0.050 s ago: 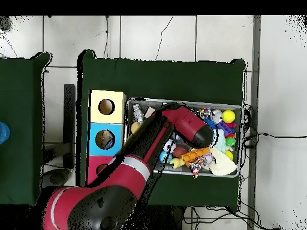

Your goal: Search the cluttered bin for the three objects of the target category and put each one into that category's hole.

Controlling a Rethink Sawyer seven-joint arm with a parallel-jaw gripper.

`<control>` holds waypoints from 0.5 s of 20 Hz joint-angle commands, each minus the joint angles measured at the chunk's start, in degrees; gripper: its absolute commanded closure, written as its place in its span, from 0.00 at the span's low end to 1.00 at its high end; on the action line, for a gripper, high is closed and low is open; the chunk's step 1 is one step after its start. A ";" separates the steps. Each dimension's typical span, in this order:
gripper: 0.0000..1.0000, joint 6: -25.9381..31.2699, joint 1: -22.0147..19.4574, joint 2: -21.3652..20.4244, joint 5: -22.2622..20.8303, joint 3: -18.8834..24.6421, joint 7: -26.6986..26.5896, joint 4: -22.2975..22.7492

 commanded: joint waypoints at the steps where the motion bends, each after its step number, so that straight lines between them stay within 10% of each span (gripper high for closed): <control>1: 0.00 1.14 -0.73 2.45 -0.24 10.15 -13.85 -3.86; 10: 0.00 -0.54 0.63 4.97 -4.04 8.03 -7.79 -5.05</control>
